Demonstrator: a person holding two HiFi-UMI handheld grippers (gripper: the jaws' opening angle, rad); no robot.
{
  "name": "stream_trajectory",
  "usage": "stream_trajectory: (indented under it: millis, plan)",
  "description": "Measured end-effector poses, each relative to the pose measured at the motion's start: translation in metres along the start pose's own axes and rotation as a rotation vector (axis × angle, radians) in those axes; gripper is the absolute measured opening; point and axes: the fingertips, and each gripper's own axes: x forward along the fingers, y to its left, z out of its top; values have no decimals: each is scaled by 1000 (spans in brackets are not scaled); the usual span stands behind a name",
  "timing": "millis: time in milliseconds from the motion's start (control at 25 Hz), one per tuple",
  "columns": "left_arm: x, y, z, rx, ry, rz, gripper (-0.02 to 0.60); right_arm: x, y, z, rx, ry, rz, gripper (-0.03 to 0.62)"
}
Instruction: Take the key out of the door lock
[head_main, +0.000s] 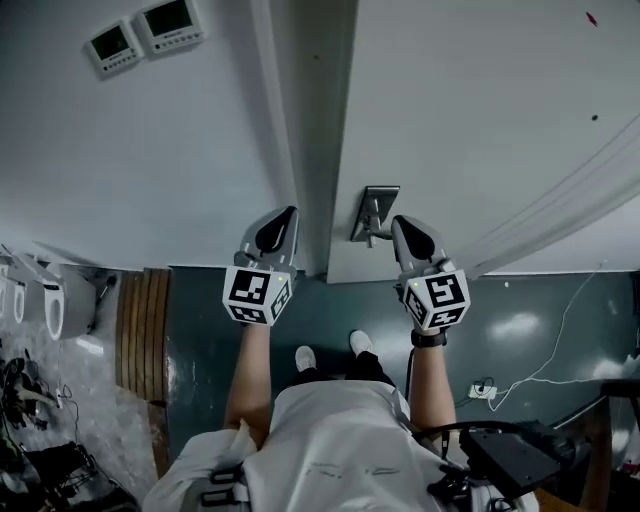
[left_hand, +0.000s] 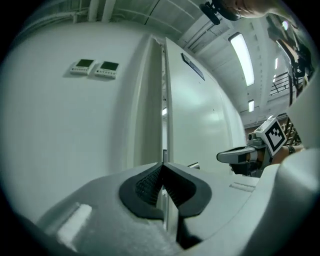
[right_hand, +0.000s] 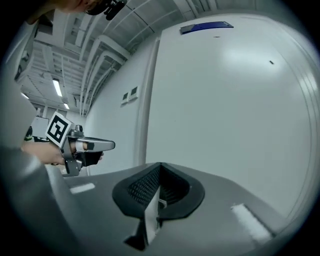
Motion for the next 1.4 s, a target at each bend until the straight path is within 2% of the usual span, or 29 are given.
stream_trajectory:
  millis: [160,280,400,640,880,920,960,1040,1160,1400]
  plan:
    - [27,-36,-14,-21,31,-121,2,-27,-23,-13,11,31,-91,5]
    - [41,-52,-19,-31,46,-171,2,-40,-39,-14,19,31,-141,5]
    - [46,-53,-21,-18,66,-171,2,-38,-43,-15,40,23,-145,5]
    - [55,-45,-40,-17,108,-134,2,-25,-31,-26,44,40,-91,5]
    - [69,-55,-60,-30,131,-184,6,-22,-26,-48,39,91,-68,5]
    - [73,-58,-64,-32,144,-208,111,-21,-24,-52,41,98,-64,5]
    - [77,-61,-68,-36,155,-228,180,-21,-24,-56,42,106,-62,5]
    - [84,-60,-73,-48,156,-243,220,-21,-24,-62,43,119,-62,5]
    - [96,-54,-78,-57,154,-246,245,-23,-28,-69,44,136,-64,5]
    - [113,-52,-77,-49,146,-273,242,-26,-32,-83,62,162,-64,5]
